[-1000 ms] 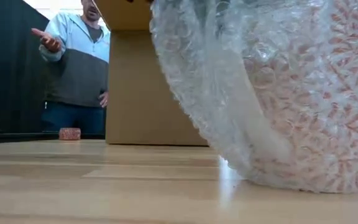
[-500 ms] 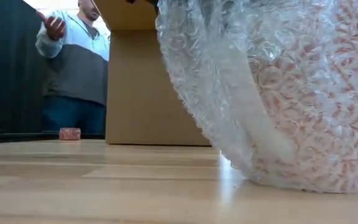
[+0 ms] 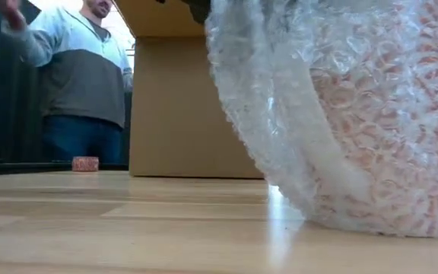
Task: Wrap mug
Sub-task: Wrap the orange cup with the transparent bubble wrap
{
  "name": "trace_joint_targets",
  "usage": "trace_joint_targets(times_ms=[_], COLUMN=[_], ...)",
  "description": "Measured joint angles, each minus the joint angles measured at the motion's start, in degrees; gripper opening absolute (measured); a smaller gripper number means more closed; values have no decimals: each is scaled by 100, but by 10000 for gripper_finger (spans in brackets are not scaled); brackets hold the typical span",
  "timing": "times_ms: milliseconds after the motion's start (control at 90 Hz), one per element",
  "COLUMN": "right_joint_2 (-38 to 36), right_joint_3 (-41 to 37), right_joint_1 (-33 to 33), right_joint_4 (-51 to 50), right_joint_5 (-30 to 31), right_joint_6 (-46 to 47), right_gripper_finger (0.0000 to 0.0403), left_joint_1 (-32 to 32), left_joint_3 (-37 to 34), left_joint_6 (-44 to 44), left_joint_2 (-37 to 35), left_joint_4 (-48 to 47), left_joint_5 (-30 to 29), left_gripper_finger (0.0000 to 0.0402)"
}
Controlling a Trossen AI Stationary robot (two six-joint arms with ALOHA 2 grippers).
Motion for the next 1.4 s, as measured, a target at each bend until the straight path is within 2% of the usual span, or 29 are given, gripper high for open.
trace_joint_targets(times_ms=[156, 278, 644, 800, 967, 1133, 1400], right_joint_2=[279, 210, -1202, -1599, -1448, -1143, -1110], right_joint_3=[19, 4, -51, -34, -38, -40, -40], right_joint_1=[-4, -9, 229, 523, 892, 841, 426], right_joint_4=[0, -22, -522, -1427, -2478, -1929, -1169], right_joint_5=[-160, -182, -282, 48, 377, 850, 865], right_joint_6=[-54, -156, -12, 678, 1355, 895, 66], right_gripper_finger=[0, 0, 0, 0, 0, 0, 0], left_joint_1=[0, 0, 0, 0, -3, -3, -2], left_joint_3=[0, 0, 2, 2, 2, 2, 0], left_joint_6=[17, 13, 9, 2, 2, 2, -7], left_joint_2=[0, -2, -2, -2, -2, -4, -4], left_joint_4=[-9, -10, 11, 8, 1, 6, 0], left_joint_5=[3, 0, 15, 14, 13, 13, 11], left_gripper_finger=[143, 143, 143, 143, 143, 143, 143])
